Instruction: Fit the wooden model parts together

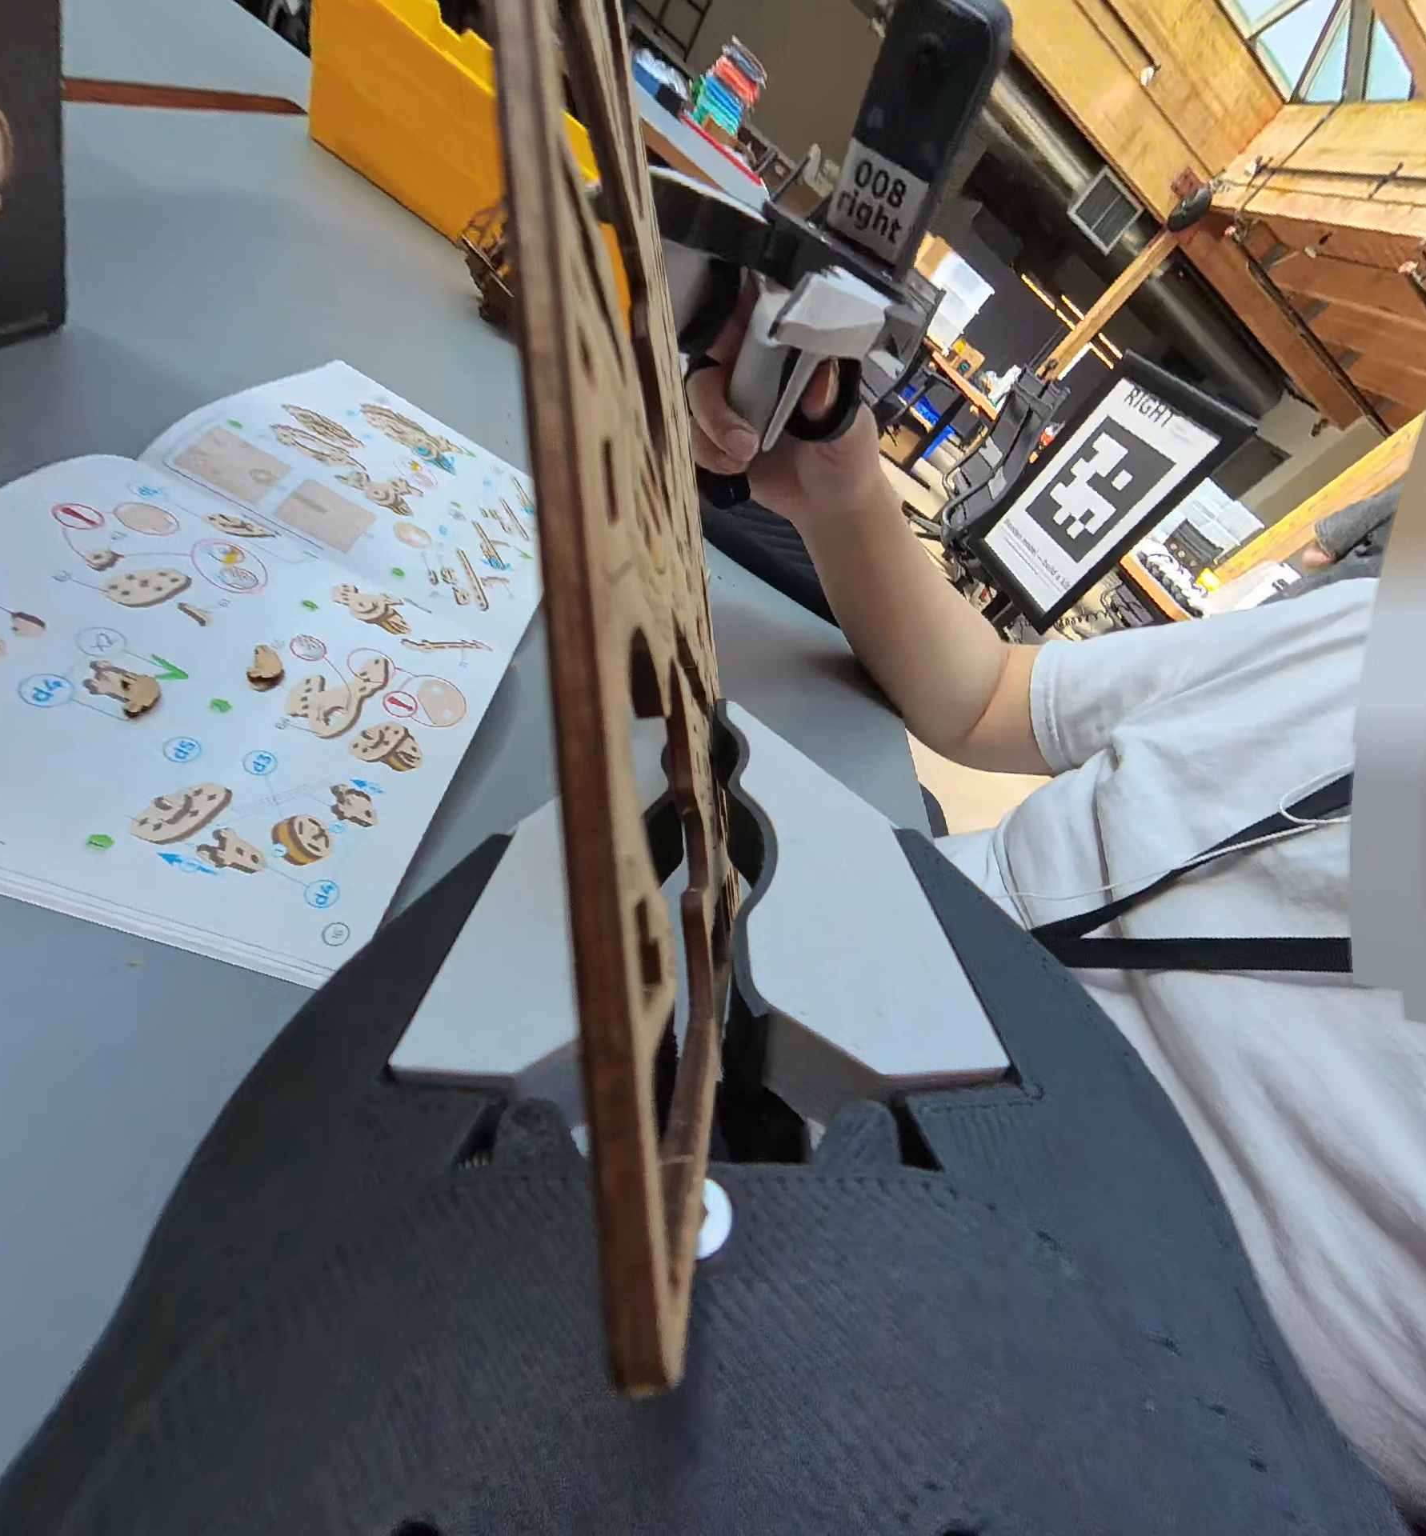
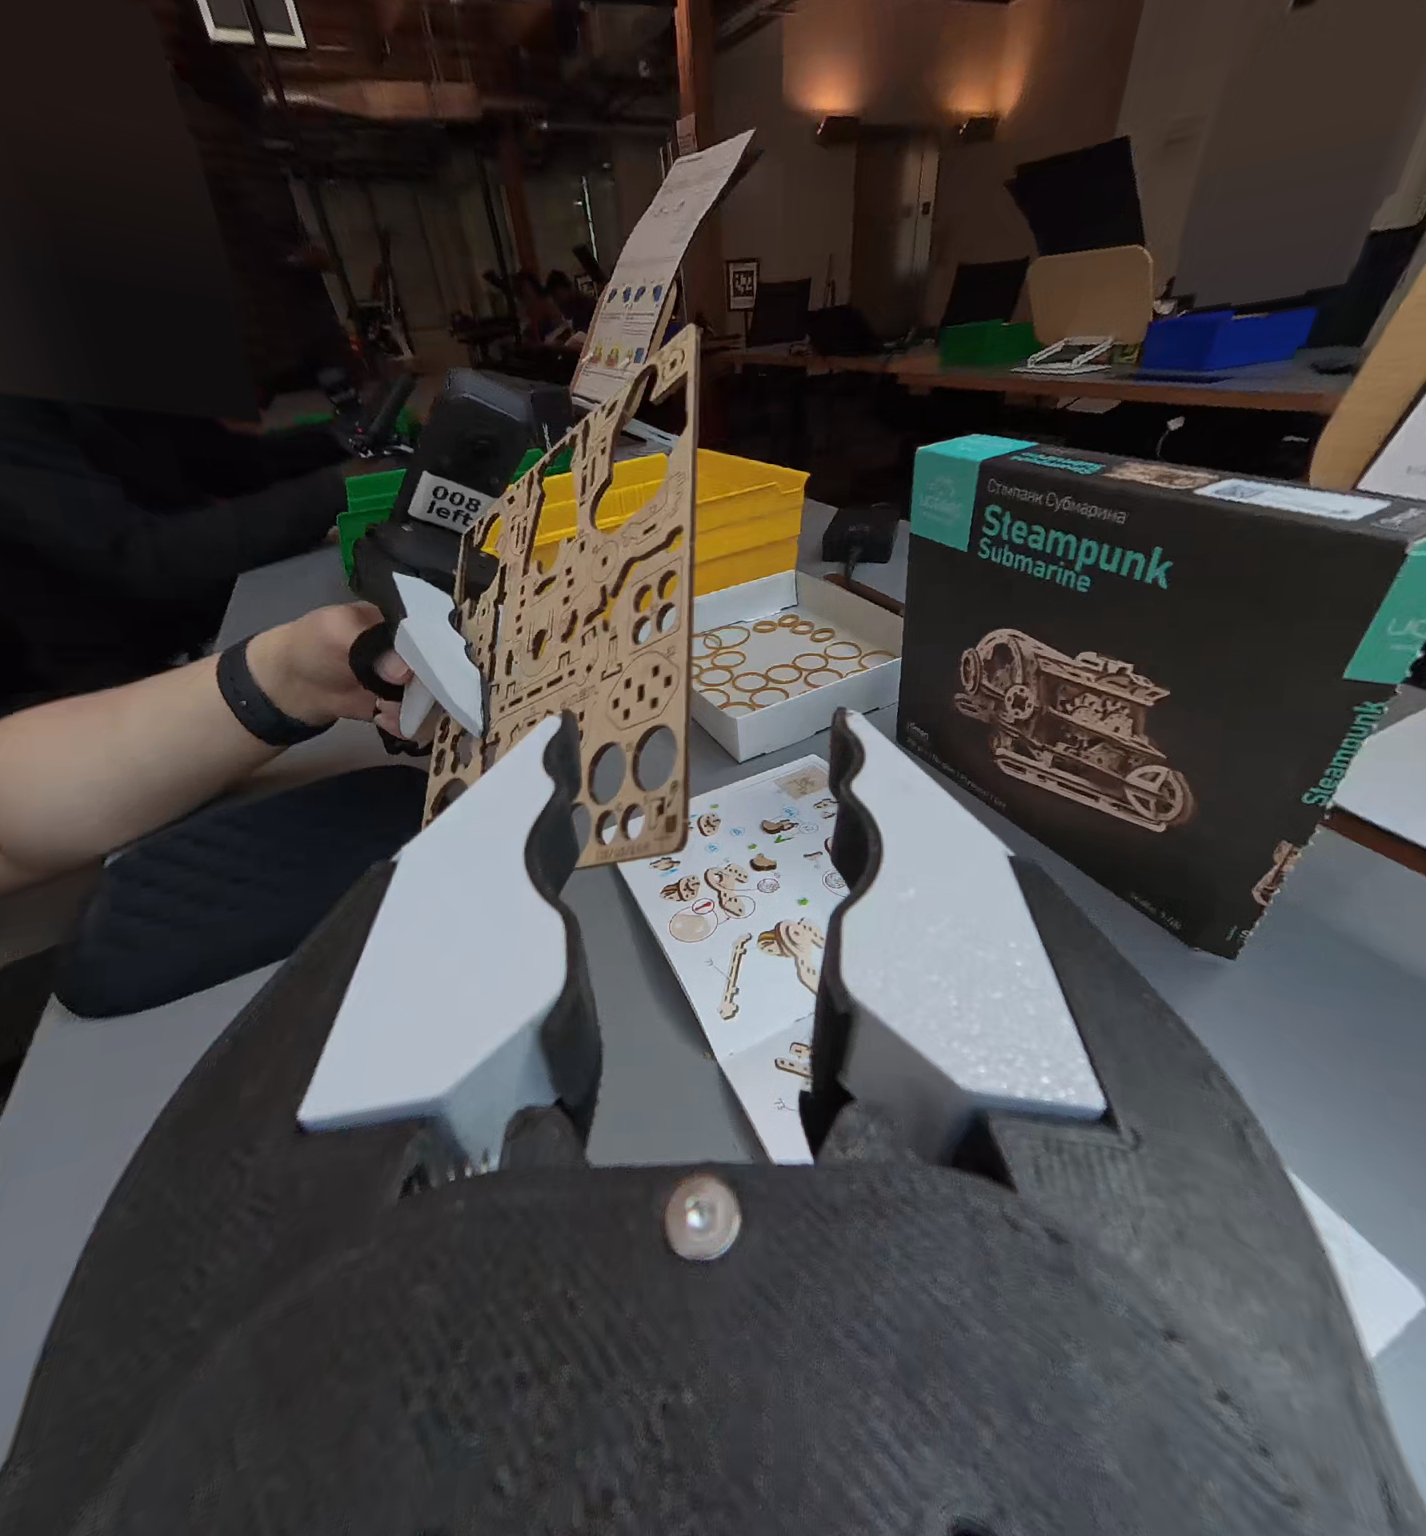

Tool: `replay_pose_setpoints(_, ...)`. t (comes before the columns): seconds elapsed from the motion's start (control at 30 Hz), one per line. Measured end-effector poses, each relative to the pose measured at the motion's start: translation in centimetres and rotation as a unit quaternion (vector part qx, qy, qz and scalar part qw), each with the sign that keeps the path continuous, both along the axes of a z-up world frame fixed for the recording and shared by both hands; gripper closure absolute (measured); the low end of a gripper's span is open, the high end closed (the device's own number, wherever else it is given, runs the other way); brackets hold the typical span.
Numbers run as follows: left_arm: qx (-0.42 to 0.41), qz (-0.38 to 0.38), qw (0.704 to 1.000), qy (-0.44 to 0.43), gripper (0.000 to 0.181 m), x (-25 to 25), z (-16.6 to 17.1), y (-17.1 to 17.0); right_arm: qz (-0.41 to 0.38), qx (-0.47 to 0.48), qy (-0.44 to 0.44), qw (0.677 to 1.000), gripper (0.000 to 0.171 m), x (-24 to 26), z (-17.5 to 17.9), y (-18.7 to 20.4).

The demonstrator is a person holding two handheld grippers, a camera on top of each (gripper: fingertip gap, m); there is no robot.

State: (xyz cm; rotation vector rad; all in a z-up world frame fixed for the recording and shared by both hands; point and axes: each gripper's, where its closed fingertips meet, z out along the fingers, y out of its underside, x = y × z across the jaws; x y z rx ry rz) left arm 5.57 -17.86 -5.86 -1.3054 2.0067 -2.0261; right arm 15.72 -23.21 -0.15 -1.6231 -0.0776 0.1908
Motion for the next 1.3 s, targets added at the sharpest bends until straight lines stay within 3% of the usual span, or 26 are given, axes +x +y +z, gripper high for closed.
replay_pose_setpoints(0.1,0.028,-0.041,0.998,0.025,0.18,-0.9,-1.2,-1.4,0.086,-0.044,0.115,0.989,0.106,-1.9,-1.9,0.8)
replay_pose_setpoints(0.13,0.029,-0.048,0.998,0.028,0.18,-1.0,-1.4,-1.8,0.128,-0.077,0.153,0.977,0.115,-3.2,-3.0,1.0)
replay_pose_setpoints(0.2,0.011,-0.059,0.997,0.04,0.181,-1.1,-1.3,-2.2,0.224,-0.144,0.2,0.943,0.156,-6.1,-4.8,0.6)
replay_pose_setpoints(0.23,-0.004,-0.064,0.997,0.046,0.181,-1.2,-1.2,-2.3,0.255,-0.154,0.213,0.931,0.169,-7.1,-5.1,0.4)
replay_pose_setpoints(0.27,-0.019,-0.058,0.997,0.045,0.18,-1.1,-0.9,-2.0,0.267,-0.148,0.224,0.925,0.169,-7.4,-5.1,0.4)
replay_pose_setpoints(0.37,-0.099,-0.005,0.995,0.002,0.175,0.3,1.4,-0.1,0.243,-0.112,0.277,0.923,0.17,-6.4,-4.3,1.2)
replay_pose_setpoints(0.43,-0.146,0.026,0.989,-0.014,0.148,1.1,2.3,0.9,0.228,-0.072,0.318,0.918,0.171,-5.9,-3.4,1.8)
replay_pose_setpoints(0.57,-0.154,0.02,0.988,-0.01,0.135,1.4,1.9,-0.1,0.197,-0.019,0.339,0.92,0.17,-5.7,-2.4,2.6)
replay_pose_setpoints(0.7,-0.187,0.015,0.982,-0.02,0.141,1.5,2.6,-1.7,0.181,-0.004,0.313,0.932,0.17,-6.5,-2.4,3.3)
replay_pose_setpoints(0.87,-0.175,0.035,0.983,-0.046,0.172,1.4,2.8,-1.5,0.209,-0.011,0.331,0.92,0.169,-7.6,-2.9,3.6)
replay_pose_setpoints(1.07,-0.161,0.039,0.985,-0.039,0.16,1.5,2.2,-1.1,0.209,-0.03,0.307,0.928,0.17,-7.9,-3.6,3.7)
replay_pose_setpoints(1.2,-0.138,0.038,0.989,-0.045,0.179,1.4,1.7,-1.1,0.212,-0.044,0.283,0.934,0.168,-8.1,-4.2,3.7)
replay_pose_setpoints(1.3,-0.111,0.052,0.992,-0.041,0.18,1.5,1.5,-1.2,0.209,-0.06,0.266,0.939,0.167,-8.0,-4.4,3.5)
